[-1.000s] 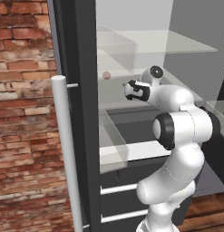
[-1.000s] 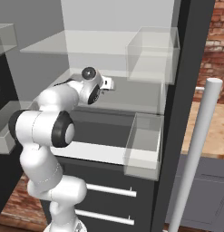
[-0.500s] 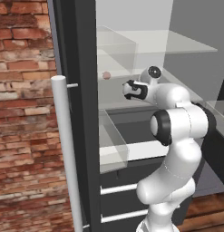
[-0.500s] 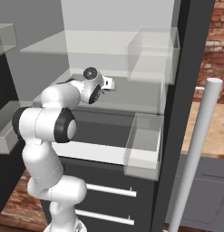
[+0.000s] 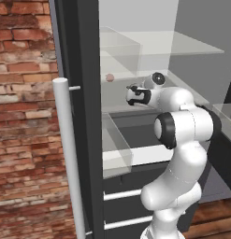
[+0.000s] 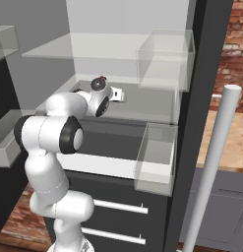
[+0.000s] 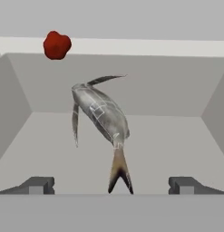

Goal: Take the fish out of the fridge, briefly rinse it in the sink, and place it on the tray next to the sink.

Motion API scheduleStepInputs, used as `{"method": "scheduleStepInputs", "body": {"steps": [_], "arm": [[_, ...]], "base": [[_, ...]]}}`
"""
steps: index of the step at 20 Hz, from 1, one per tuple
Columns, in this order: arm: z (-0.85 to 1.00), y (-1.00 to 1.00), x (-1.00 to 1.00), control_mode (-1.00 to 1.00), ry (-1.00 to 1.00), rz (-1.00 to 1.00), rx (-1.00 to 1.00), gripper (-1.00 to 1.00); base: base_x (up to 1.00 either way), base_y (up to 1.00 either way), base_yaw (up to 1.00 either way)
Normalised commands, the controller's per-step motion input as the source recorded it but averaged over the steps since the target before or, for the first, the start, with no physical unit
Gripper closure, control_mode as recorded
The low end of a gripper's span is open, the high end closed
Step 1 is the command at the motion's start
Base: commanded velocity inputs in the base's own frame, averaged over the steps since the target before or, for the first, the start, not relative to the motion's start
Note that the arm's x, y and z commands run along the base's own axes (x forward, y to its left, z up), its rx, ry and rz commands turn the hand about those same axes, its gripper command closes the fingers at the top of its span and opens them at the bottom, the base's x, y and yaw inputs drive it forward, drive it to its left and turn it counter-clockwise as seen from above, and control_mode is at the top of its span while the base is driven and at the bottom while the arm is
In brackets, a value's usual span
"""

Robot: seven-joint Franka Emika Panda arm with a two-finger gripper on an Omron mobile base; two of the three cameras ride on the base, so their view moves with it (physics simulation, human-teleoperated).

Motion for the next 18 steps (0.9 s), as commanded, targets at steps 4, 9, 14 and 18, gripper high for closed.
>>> {"method": "scheduleStepInputs", "body": {"steps": [4, 9, 14, 18], "arm": [[-0.01, 0.0, 0.12, -1.0, 0.0, 0.0, 0.0, -1.0], [0.0, 0.0, 0.17, -1.0, 0.0, 0.0, 0.03, -1.0], [0.0, 0.0, 0.16, -1.0, 0.0, 0.0, 0.0, -1.0], [0.0, -0.01, 0.13, -1.0, 0.0, 0.0, 0.0, -1.0]], "base": [[0.0, 0.0, 0.0], [0.0, 0.0, 0.0], [0.0, 0.0, 0.0], [0.0, 0.0, 0.0]]}}
